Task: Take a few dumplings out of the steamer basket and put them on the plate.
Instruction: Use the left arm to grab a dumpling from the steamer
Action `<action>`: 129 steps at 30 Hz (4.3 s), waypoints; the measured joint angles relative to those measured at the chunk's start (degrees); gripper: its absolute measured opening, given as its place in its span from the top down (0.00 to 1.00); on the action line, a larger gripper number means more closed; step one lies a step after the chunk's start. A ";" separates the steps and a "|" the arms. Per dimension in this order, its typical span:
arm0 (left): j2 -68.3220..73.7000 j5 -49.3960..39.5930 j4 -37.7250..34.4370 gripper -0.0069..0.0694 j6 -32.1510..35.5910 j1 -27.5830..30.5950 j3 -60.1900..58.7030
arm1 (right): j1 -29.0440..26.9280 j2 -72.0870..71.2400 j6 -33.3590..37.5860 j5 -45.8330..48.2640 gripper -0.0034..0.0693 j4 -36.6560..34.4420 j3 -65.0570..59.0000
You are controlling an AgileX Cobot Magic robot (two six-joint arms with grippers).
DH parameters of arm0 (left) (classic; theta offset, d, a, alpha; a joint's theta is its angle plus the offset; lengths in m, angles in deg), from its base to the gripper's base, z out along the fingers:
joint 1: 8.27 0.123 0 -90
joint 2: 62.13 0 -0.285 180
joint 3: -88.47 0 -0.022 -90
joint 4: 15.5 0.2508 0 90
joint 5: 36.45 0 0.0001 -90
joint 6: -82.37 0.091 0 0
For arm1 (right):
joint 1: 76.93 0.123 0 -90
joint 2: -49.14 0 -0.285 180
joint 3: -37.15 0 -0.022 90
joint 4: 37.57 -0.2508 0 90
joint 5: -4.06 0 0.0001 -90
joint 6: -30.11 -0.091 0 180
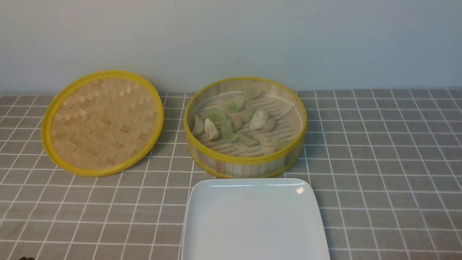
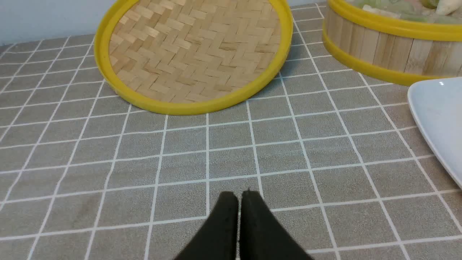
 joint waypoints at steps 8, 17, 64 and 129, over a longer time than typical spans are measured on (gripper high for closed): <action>0.00 0.00 0.00 0.92 0.00 0.00 0.00 | 0.00 0.00 0.00 0.00 0.97 0.00 0.00; 0.00 0.00 0.00 0.92 0.00 0.00 0.00 | 0.00 0.00 0.00 0.00 0.97 0.00 0.00; 0.00 23.35 -27.16 0.92 -14.49 0.00 -0.20 | 0.05 0.00 -6.58 -19.76 0.97 -42.71 0.80; 133.20 -37.96 2.48 0.42 9.07 -16.92 121.55 | 0.05 63.10 9.33 44.51 0.95 -19.57 67.01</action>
